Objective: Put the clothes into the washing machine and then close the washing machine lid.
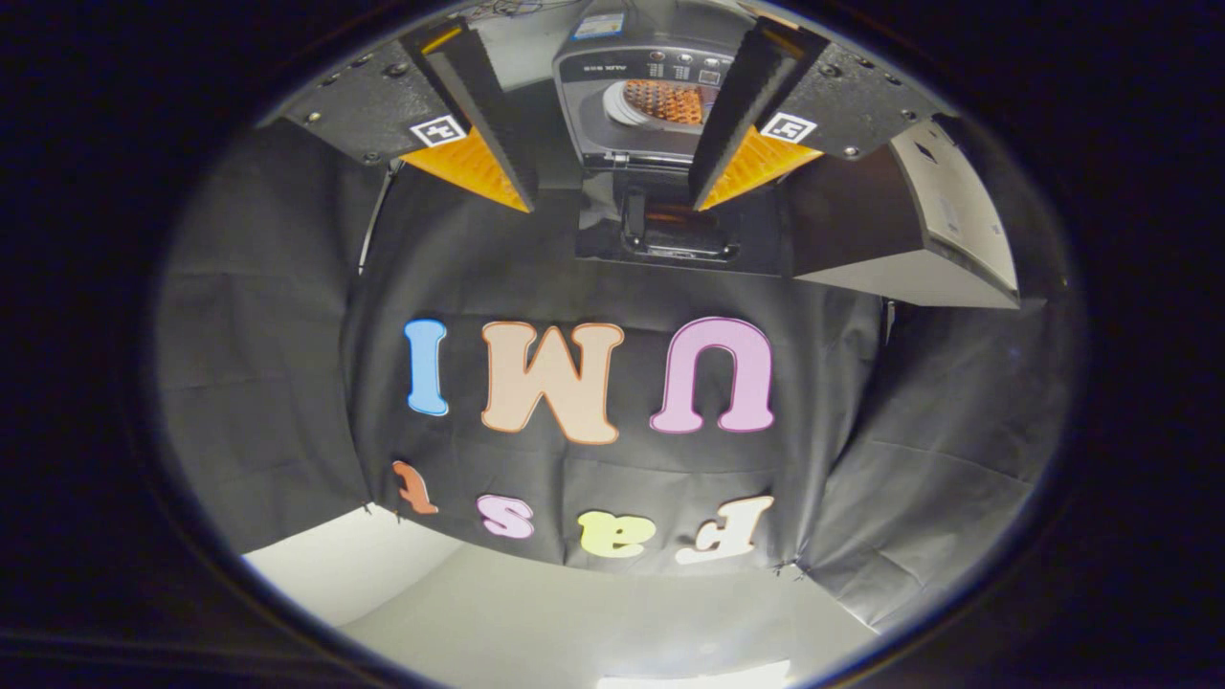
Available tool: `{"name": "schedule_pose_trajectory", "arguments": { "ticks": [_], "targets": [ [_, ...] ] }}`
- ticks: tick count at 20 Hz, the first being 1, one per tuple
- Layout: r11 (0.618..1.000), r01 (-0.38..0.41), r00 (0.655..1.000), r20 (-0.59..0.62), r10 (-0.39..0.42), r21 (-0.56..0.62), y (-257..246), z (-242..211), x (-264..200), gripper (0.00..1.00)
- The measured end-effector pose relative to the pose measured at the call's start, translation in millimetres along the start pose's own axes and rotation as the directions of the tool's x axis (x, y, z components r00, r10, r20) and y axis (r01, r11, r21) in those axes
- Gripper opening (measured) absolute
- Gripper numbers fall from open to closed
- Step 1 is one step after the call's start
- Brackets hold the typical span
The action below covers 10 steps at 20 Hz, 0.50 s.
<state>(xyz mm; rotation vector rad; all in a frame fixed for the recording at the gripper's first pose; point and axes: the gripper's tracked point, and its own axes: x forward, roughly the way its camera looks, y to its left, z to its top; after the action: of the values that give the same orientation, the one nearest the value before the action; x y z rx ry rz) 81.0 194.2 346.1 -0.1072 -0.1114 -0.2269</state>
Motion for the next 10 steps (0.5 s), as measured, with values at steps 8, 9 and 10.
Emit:
{"name": "schedule_pose_trajectory", "arguments": {
  "ticks": [8, 9, 10],
  "targets": [
    [0.999, 0.028, 1.000, -0.005, -0.028, 0.031, -28.1, -19.3, -29.2, 0.96],
    [0.999, 0.029, 1.000, -0.003, -0.029, 0.034, -30.8, -21.0, -32.2, 0.96],
    [0.999, 0.030, 1.000, -0.002, -0.030, 0.038, -33.2, -22.5, -35.4, 0.96]
  ]
}}
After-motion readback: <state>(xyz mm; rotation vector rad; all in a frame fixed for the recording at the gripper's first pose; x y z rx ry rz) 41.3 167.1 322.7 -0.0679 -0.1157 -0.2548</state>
